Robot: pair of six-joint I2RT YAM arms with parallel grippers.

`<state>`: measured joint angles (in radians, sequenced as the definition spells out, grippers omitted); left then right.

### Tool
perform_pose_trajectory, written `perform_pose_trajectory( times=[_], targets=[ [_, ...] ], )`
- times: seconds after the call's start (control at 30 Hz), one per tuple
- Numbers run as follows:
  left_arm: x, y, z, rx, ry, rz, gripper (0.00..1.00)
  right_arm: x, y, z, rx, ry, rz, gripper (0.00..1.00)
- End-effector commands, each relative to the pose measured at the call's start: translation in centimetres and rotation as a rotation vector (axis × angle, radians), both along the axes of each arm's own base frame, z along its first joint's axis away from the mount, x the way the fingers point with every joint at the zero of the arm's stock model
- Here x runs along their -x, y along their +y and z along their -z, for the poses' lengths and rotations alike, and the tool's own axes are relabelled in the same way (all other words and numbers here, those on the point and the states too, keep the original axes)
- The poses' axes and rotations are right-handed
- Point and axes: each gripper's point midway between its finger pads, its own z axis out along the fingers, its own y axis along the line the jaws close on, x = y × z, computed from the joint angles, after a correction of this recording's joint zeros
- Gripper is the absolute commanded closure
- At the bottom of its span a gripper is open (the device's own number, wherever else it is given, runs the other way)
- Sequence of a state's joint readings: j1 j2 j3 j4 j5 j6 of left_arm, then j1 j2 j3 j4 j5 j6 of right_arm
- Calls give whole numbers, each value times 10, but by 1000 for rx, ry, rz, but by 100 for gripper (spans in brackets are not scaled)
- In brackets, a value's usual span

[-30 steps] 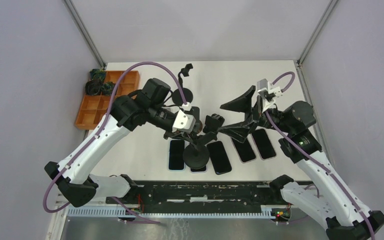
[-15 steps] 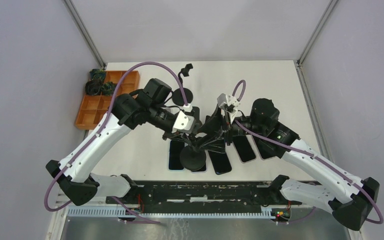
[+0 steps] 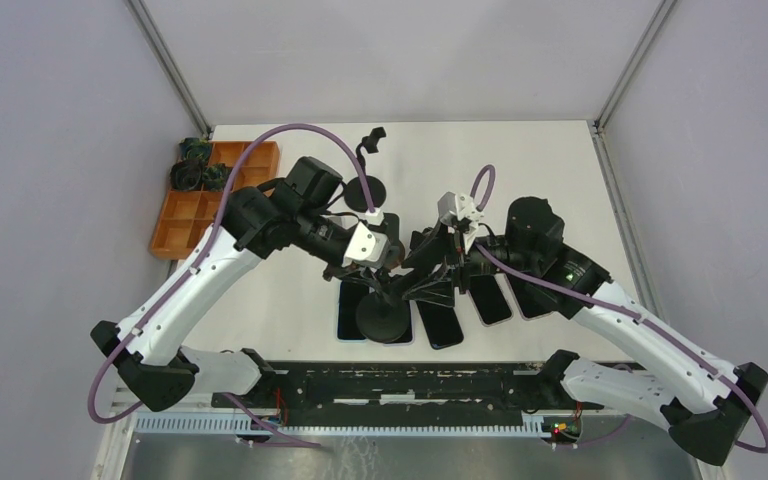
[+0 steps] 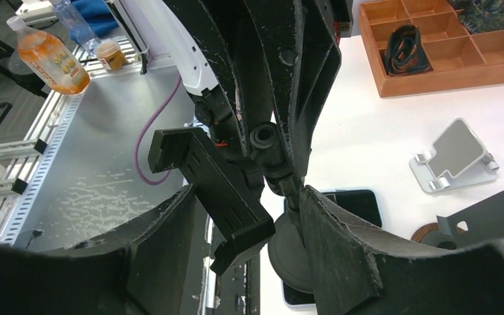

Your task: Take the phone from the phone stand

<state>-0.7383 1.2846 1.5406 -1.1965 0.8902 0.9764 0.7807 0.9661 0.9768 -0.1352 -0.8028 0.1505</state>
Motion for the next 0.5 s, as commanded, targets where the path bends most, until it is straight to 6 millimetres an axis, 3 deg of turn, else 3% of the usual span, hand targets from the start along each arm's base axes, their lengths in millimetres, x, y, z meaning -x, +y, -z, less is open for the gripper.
perform_pose_trajectory(
  times=[0.0,0.27,0.47],
  targets=[
    [5,-7,-33,119,-86,68,98,-4,-1,-14,-10,-76,24,37],
    [3,-9,-38,123,-80,63,98,3,13,-8,14,-74,-12,46],
    [5,-8,-40,110,-72,77,98,5,13,2,81,-128,-18,42]
  ],
)
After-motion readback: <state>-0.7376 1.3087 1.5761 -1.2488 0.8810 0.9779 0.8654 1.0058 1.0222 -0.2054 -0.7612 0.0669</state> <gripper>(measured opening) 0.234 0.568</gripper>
